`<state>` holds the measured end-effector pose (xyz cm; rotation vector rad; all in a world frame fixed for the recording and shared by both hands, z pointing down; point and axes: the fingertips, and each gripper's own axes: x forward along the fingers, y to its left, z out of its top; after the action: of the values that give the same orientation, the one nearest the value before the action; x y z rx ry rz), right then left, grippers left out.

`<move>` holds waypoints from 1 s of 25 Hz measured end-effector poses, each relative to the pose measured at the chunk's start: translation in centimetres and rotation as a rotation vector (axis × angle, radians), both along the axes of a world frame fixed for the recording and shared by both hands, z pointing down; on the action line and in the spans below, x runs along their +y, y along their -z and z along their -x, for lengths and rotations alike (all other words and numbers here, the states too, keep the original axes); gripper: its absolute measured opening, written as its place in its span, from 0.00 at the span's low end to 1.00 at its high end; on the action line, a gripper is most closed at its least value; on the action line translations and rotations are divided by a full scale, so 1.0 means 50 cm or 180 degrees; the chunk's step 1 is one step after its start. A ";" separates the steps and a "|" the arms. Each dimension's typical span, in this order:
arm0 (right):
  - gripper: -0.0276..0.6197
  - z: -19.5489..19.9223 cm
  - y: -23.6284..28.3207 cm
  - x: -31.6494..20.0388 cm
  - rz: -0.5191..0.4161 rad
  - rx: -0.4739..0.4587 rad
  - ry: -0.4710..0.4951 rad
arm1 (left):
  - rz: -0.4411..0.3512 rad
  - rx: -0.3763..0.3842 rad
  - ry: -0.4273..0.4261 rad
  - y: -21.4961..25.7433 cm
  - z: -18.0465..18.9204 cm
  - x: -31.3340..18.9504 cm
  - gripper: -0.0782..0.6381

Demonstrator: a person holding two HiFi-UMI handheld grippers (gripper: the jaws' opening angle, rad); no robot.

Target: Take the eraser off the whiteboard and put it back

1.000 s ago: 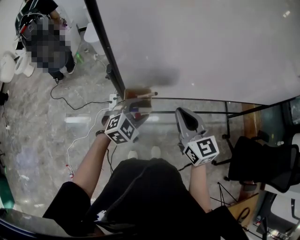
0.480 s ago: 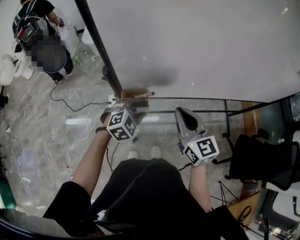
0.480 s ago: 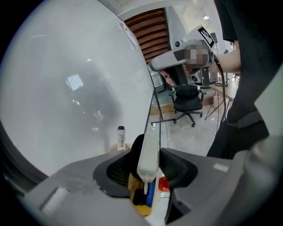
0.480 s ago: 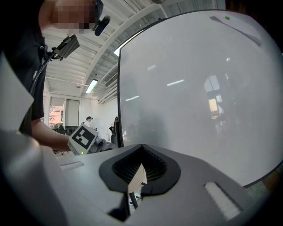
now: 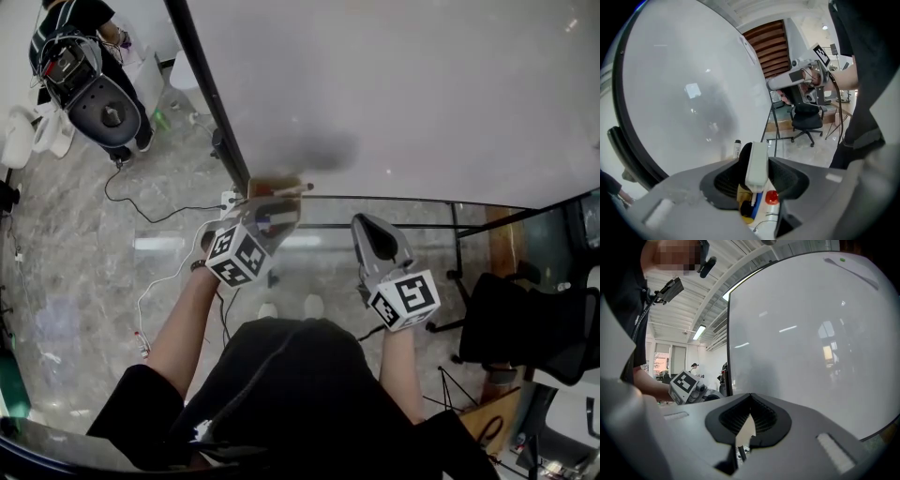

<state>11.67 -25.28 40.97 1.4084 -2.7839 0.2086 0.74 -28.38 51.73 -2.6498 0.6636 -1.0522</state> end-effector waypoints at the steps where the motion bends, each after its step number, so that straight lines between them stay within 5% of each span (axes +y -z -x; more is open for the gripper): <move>1: 0.06 0.001 0.002 0.000 -0.0005 -0.0001 0.0007 | -0.0018 0.0030 0.0017 0.006 0.001 0.002 0.37; 25: 0.06 0.053 0.052 -0.005 -0.0169 -0.0037 0.0214 | -0.0193 0.1289 0.0331 0.220 0.027 0.039 0.37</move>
<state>9.00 -25.53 38.36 1.3255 -2.8613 0.1435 -0.62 -26.43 40.73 -2.8228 0.9008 -0.5039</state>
